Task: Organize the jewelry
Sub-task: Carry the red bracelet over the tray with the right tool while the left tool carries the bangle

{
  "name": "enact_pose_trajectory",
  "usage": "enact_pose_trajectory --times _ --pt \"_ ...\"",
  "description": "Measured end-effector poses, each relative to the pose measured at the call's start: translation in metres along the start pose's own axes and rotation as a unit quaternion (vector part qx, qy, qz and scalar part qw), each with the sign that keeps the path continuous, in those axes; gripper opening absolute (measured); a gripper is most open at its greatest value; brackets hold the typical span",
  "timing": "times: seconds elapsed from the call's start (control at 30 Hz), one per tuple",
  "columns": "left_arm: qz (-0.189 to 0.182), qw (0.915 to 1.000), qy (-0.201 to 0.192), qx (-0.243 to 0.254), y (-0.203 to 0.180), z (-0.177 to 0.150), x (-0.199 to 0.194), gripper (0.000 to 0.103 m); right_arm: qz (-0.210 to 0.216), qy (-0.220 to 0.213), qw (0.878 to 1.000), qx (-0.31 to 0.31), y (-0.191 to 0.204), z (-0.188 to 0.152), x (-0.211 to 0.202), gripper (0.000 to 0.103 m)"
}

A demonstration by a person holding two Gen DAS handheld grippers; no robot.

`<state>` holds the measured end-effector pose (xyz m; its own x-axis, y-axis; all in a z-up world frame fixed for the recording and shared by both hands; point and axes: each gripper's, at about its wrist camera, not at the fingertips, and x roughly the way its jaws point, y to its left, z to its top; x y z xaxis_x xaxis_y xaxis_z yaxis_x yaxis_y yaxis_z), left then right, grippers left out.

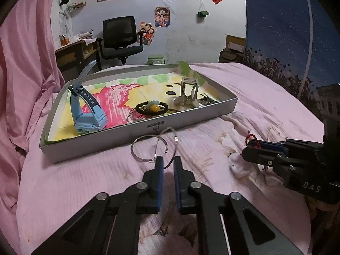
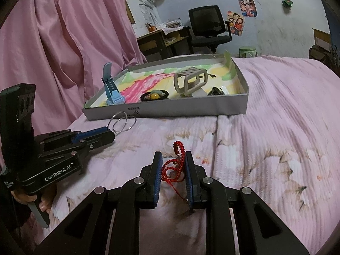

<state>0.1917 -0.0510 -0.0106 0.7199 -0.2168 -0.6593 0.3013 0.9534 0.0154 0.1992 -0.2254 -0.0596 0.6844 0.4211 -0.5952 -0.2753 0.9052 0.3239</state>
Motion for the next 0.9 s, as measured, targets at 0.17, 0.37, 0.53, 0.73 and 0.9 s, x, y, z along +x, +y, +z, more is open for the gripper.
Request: enact_pose_trajectory --times 0.17,0.37,0.53,0.73,0.9 --pt "0.001 0.9996 -0.025 -0.011 0.005 0.004 -0.009 0.003 0.008 -0.024 1.0 -0.014 0.006 0.006 -0.004 0.018" --pt "0.021 0.9969 -0.072 -0.021 0.011 0.016 -0.027 0.003 0.014 -0.072 0.997 -0.032 0.015 0.021 -0.015 0.017" --pt "0.039 0.993 -0.11 -0.021 0.013 0.032 -0.041 0.003 0.017 -0.124 0.991 -0.05 0.022 0.043 -0.025 0.017" --pt "0.054 0.9878 -0.144 -0.025 0.015 0.052 -0.052 0.003 0.026 -0.179 0.981 -0.069 0.029 0.069 -0.033 0.018" --pt "0.066 0.9815 -0.178 -0.021 0.014 0.072 -0.056 0.003 0.02 -0.203 0.976 -0.074 0.025 0.084 -0.03 0.017"
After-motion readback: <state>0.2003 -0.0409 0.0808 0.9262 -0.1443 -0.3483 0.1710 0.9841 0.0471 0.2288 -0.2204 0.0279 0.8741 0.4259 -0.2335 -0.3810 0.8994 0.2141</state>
